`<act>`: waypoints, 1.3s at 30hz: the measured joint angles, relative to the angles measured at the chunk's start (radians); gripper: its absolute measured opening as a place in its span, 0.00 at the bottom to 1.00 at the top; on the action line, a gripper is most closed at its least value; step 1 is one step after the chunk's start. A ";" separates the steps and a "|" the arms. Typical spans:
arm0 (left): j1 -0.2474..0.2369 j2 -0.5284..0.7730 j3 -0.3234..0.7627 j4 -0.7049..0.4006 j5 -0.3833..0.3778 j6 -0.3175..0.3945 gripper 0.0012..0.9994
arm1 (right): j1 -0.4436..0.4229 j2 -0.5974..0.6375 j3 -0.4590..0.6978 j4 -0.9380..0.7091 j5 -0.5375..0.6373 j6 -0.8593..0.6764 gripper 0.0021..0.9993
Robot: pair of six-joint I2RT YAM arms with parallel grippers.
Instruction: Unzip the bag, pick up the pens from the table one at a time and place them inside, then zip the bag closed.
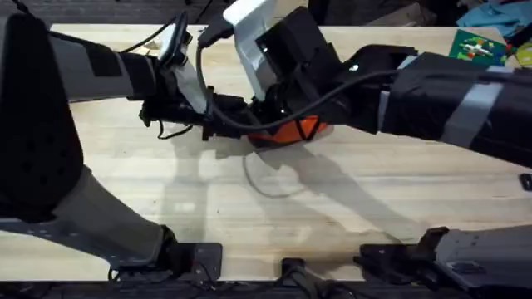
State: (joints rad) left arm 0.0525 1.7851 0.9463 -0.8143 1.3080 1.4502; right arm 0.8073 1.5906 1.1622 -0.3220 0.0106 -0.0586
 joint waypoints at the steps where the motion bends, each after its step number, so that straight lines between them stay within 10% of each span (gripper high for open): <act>1: -0.001 0.000 0.000 0.000 -0.004 0.000 0.05 | -0.006 0.000 0.000 -0.007 -0.001 0.000 0.03; 39: -0.009 0.001 0.000 0.014 0.002 -0.003 0.04 | -0.367 -0.010 -0.014 -0.120 -0.149 0.015 0.03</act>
State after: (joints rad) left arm 0.0437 1.7859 0.9463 -0.7998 1.3102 1.4467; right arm 0.4405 1.5803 1.1481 -0.4423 -0.1383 -0.0437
